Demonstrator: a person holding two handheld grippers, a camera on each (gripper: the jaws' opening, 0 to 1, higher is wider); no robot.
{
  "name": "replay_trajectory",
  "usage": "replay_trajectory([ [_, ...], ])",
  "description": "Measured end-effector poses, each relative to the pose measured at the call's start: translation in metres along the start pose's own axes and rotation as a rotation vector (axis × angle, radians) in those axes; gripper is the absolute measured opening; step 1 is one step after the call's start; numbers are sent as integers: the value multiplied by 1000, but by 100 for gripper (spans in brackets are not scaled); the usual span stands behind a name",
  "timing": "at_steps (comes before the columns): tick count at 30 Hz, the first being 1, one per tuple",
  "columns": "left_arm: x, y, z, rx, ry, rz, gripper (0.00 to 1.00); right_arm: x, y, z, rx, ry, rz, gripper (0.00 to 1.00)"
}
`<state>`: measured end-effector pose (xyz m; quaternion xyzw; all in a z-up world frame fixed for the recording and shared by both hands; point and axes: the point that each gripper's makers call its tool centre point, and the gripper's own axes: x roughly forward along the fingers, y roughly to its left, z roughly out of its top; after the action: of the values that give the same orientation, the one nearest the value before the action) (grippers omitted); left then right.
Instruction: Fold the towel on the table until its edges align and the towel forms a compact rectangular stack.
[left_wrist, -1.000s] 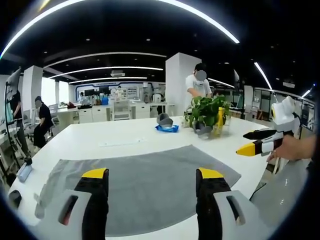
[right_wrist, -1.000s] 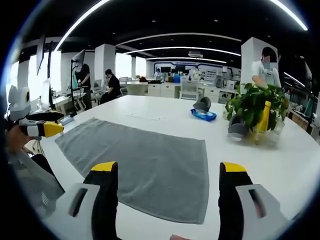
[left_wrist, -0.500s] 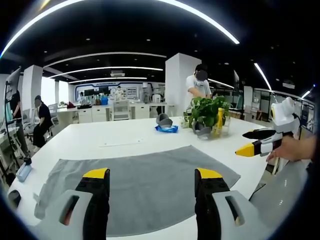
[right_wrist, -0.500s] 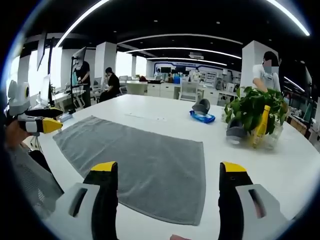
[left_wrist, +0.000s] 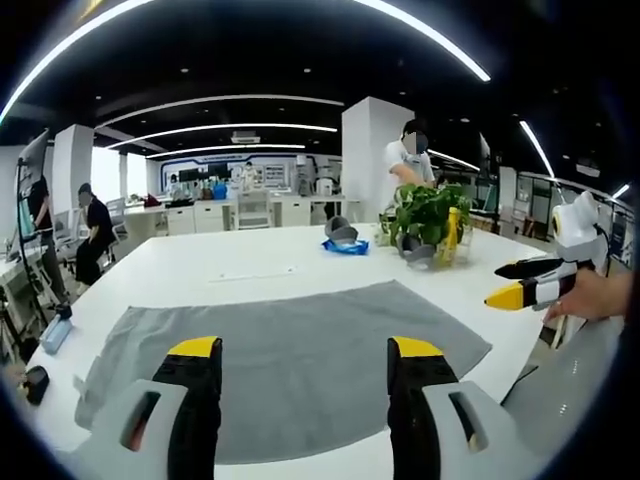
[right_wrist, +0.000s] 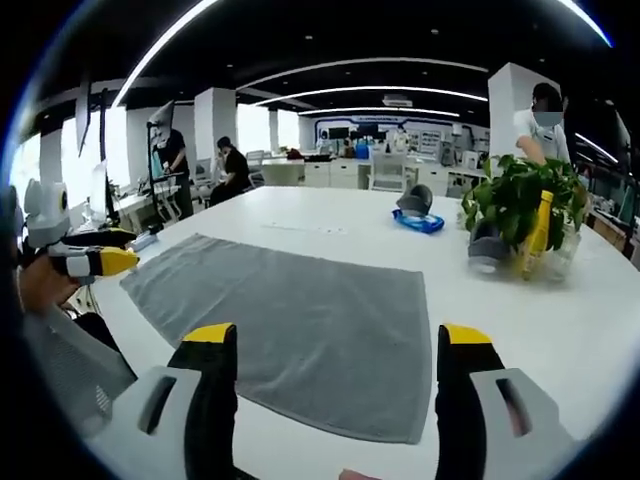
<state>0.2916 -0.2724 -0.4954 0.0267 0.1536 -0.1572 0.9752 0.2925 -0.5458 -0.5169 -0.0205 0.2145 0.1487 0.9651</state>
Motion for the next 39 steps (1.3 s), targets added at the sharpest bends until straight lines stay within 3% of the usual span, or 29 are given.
replay_trajectory([
  [2, 3, 2, -5, 4, 20, 9, 69, 1, -1, -4, 51, 17, 13, 82],
  [8, 4, -1, -15, 41, 74, 14, 67, 5, -14, 4, 105, -16, 7, 81],
  [15, 6, 4, -21, 55, 106, 28, 67, 18, -33, 3, 163, -13, -40, 79],
  [20, 9, -2, -29, 30, 144, -9, 63, 28, -49, -2, 164, 21, -94, 77],
  [25, 10, -13, -28, 54, 156, -62, 60, 28, -65, -21, 212, 60, -157, 76],
  [28, 14, -21, -24, 56, 151, -95, 59, 25, -68, -34, 263, 98, -164, 69],
  [35, 35, -32, 5, 27, 107, -144, 52, 22, -79, -54, 307, 185, -203, 44],
  [39, 54, -46, 23, 116, 108, -206, 48, 17, -85, -84, 341, 328, -239, 38],
])
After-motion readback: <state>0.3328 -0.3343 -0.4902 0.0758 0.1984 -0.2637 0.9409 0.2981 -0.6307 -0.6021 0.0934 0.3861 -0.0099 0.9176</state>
